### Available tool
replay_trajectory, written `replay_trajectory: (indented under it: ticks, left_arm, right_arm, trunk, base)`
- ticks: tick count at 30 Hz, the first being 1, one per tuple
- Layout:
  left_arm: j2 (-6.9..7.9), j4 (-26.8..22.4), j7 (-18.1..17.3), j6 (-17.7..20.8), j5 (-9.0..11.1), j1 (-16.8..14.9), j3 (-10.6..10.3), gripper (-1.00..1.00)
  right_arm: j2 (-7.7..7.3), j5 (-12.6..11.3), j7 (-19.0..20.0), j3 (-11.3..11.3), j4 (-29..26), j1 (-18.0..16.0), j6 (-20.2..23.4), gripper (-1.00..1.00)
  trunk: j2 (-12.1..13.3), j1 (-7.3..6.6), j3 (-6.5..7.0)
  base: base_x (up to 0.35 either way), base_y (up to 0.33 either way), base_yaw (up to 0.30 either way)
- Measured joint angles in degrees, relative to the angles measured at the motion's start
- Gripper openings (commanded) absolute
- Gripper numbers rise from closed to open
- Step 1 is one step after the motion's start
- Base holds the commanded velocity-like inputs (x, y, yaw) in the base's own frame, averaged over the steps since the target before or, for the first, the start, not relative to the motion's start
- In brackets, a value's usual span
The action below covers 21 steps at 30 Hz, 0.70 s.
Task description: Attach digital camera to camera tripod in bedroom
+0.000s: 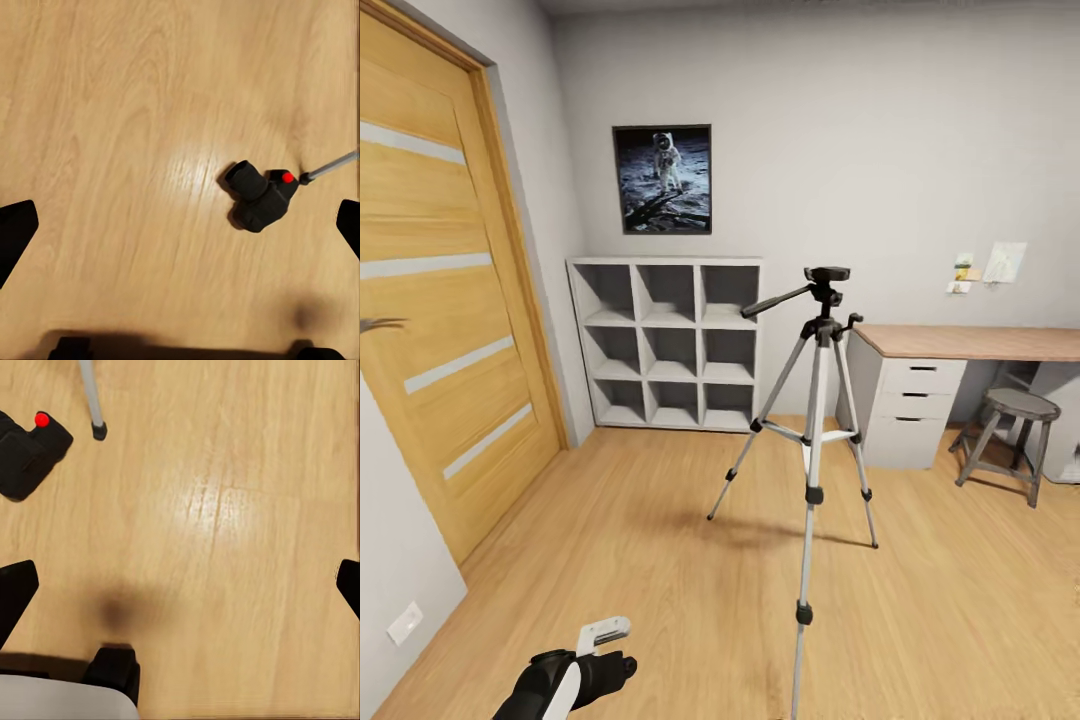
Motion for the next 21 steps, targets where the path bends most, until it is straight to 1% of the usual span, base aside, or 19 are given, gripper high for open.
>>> replay_trajectory:
  ticks: [7,11,18,21]
  left_arm:
    - [-0.03,0.00,0.05,-0.01,-0.01,0.00,0.00,1.00]
    - [-0.05,0.00,0.07,0.00,-0.02,0.00,-0.04,1.00]
    - [-0.07,-0.02,-0.02,0.00,-0.01,0.01,-0.03,1.00]
    - [-0.08,-0.03,-0.12,0.01,0.03,0.01,-0.05,1.00]
  right_arm:
    - [0.00,-0.03,0.00,0.02,0.01,0.00,0.00,1.00]
    - [-0.01,-0.03,0.00,0.04,0.01,0.00,0.00,1.00]
    - [-0.04,0.06,0.01,0.04,0.03,-0.01,0.00,1.00]
    - [-0.01,0.11,0.02,0.05,0.03,-0.02,-0.02,1.00]
  trunk:
    - [0.00,0.00,0.00]
    - [0.00,0.00,0.00]
    - [0.00,0.00,0.00]
    - [0.00,-0.02,0.00]
  base:
    - [0.000,0.000,-0.265]
    - [0.000,0.000,-0.214]
    - [0.019,0.015,-0.108]
    - [0.181,0.163,-0.076]
